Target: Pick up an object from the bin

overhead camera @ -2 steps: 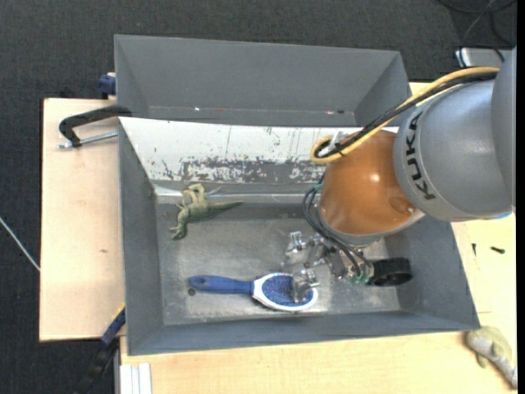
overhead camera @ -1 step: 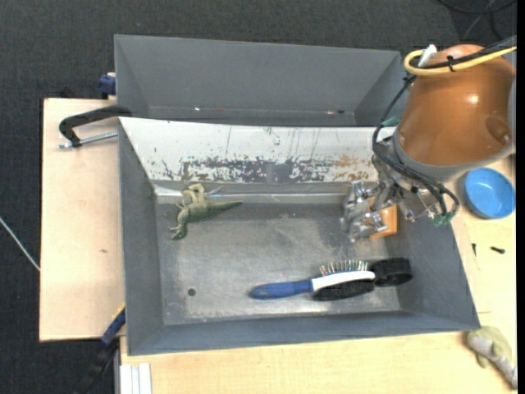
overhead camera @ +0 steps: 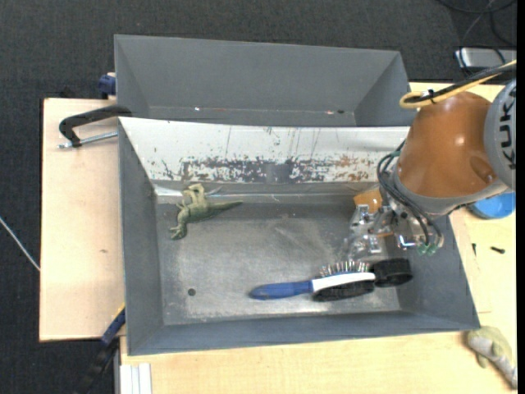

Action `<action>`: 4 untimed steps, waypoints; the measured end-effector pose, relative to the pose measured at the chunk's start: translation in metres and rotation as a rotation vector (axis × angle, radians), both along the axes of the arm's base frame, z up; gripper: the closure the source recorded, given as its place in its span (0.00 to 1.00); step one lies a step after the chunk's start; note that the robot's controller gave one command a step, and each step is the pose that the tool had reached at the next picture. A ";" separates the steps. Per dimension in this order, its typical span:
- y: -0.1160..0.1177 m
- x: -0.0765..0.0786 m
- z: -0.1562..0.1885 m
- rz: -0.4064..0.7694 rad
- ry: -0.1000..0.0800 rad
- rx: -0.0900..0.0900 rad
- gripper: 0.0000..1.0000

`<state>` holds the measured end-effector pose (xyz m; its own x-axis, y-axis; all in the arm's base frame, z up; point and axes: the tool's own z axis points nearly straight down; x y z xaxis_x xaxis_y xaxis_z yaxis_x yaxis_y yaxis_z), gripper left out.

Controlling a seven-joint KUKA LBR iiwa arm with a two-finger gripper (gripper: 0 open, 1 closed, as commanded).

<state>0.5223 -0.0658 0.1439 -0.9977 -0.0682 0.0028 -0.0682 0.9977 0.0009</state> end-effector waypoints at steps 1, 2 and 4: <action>0.001 0.001 0.002 0.002 -0.005 0.000 0.00; -0.013 -0.027 -0.073 0.139 -0.013 -0.001 0.00; -0.028 -0.023 0.060 0.433 -0.014 -0.004 1.00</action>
Offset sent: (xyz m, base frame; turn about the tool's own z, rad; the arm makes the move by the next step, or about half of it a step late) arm 0.0000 0.0000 0.0000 0.0000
